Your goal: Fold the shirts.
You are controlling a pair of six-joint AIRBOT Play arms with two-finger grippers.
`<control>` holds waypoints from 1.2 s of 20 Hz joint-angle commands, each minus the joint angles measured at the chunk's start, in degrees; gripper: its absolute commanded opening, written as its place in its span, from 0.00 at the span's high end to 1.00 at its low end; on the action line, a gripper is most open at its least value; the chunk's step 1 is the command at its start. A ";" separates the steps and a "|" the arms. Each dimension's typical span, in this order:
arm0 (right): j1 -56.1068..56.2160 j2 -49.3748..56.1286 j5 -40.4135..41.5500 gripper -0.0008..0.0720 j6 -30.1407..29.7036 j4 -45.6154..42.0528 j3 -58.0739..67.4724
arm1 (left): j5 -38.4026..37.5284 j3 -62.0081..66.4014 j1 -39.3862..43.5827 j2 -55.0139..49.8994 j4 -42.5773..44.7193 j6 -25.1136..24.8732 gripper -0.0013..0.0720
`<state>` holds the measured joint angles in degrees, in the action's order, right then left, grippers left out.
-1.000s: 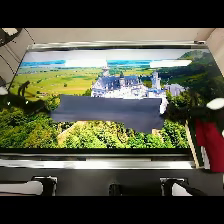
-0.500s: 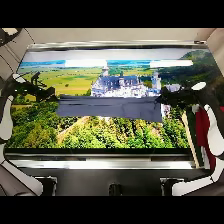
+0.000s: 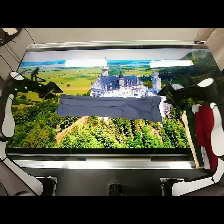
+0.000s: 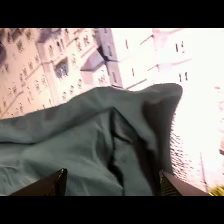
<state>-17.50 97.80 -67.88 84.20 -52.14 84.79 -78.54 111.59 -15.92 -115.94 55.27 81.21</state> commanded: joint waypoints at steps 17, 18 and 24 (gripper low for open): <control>8.20 11.74 -2.32 0.76 5.44 8.50 -0.17 | -10.58 2.91 10.95 17.86 -1.33 -0.44 0.15; 8.50 10.69 -2.27 0.92 5.62 8.46 -0.17 | -10.54 2.49 13.00 17.62 -1.31 -1.27 0.16; 8.50 -5.03 -5.66 0.94 4.09 1.88 -0.17 | -7.50 -7.23 29.05 14.43 -1.33 -1.97 0.86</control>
<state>-9.32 99.61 -71.44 88.53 -46.94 84.55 -88.27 108.92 5.72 -100.40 53.98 79.59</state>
